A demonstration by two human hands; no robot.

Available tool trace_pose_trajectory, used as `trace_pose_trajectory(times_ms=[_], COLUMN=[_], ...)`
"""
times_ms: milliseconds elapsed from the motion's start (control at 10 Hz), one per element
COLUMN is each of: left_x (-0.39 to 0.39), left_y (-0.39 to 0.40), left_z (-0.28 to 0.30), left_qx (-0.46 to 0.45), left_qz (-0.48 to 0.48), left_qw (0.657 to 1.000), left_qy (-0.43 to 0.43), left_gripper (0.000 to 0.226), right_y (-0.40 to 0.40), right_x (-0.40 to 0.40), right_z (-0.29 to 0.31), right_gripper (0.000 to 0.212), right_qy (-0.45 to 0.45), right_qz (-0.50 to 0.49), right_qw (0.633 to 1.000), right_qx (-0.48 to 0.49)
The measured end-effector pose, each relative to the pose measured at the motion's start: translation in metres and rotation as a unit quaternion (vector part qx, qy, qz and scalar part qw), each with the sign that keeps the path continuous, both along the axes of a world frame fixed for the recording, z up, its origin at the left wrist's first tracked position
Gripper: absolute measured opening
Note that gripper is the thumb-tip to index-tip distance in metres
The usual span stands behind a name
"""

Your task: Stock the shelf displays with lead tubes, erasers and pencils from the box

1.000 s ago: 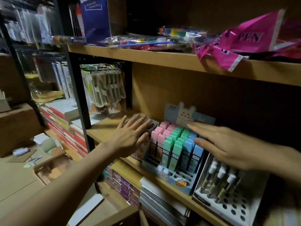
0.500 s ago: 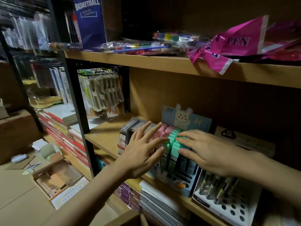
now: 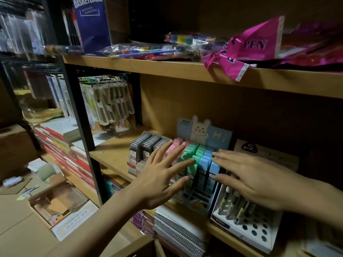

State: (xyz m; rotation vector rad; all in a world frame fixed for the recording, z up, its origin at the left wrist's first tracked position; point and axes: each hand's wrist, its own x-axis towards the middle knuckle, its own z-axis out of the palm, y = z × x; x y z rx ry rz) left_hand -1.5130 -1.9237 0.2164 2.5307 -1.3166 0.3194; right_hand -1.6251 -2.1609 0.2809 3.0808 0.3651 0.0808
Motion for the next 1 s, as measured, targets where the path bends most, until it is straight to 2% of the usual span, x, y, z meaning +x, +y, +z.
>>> trace_pose_trajectory(times_ms=[300,500,600,700,800,900,1000], left_x=[-0.005,-0.011,-0.012,-0.015,-0.021,-0.028,-0.042], left_y=[-0.024,-0.048,-0.049,-0.053,-0.053,-0.050,-0.038], left_z=[0.008,0.010,0.012,0.014,0.016,0.023,0.027], left_qx=[-0.007,0.044,0.024,0.044,0.058,-0.002,-0.056], left_qz=[0.005,-0.023,-0.020,-0.017,-0.014,-0.010,0.028], left_qw=[1.000,0.998,0.999,0.999,0.998,1.000,0.998], left_qy=[-0.004,-0.031,-0.022,-0.012,0.021,0.011,-0.015], left_gripper=[0.063,0.070,0.069,0.067,0.064,0.059,0.053], right_y=[-0.019,-0.021,-0.024,-0.025,-0.020,-0.014,0.001], right_x=[-0.018,-0.029,-0.034,-0.039,-0.044,-0.040,-0.031], right_z=[-0.001,-0.007,-0.012,-0.020,-0.023,-0.013,0.003], right_gripper=[0.089,0.081,0.078,0.079,0.080,0.072,0.055], right_qy=[-0.086,-0.054,-0.054,-0.035,0.012,-0.003,-0.055], right_qz=[-0.011,-0.007,-0.020,-0.010,-0.009,-0.035,-0.042], right_qw=[0.996,0.998,0.997,0.998,0.999,0.992,0.983], right_qx=[0.029,0.019,0.043,0.043,0.052,0.122,0.168])
